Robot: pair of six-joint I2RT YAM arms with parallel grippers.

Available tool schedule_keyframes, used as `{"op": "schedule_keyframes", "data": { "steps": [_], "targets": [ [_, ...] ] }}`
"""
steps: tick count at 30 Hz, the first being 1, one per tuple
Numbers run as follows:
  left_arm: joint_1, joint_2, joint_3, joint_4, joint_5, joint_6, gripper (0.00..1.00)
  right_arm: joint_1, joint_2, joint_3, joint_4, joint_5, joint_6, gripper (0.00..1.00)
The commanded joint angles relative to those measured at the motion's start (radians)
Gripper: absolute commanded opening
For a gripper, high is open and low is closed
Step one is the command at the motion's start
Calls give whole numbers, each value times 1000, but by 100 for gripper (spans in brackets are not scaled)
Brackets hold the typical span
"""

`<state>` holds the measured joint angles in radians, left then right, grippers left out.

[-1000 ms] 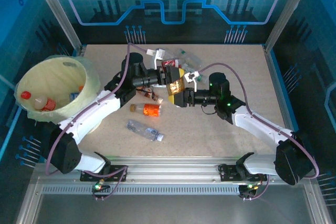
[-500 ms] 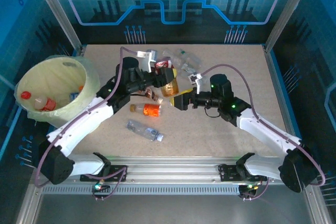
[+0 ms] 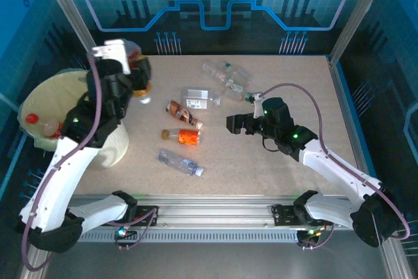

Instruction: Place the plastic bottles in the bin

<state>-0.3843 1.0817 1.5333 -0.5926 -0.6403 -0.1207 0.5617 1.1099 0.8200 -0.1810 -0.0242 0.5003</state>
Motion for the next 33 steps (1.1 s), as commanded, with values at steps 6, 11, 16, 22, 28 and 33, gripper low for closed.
{"op": "schedule_keyframes", "data": {
  "steps": [6, 11, 16, 22, 28, 33],
  "targets": [
    [375, -6, -4, -91, -98, 86, 56, 3, -25, 8, 1, 26, -35, 100],
    [544, 27, -21, -138, -5, 2, 60, 25, -14, 3, 19, -79, -150, 100],
    [621, 66, 8, -211, 76, -86, 68, 119, 42, -5, 29, -103, -275, 100],
    [620, 84, 43, -278, 96, -140, 89, 228, 110, -4, 51, -40, -340, 100],
    [598, 60, 66, -344, 146, -179, 99, 250, 140, 5, 63, -3, -341, 100],
    [454, 7, 73, -409, 129, -223, 99, 251, 133, 5, 67, 59, -339, 100]
  ]
}}
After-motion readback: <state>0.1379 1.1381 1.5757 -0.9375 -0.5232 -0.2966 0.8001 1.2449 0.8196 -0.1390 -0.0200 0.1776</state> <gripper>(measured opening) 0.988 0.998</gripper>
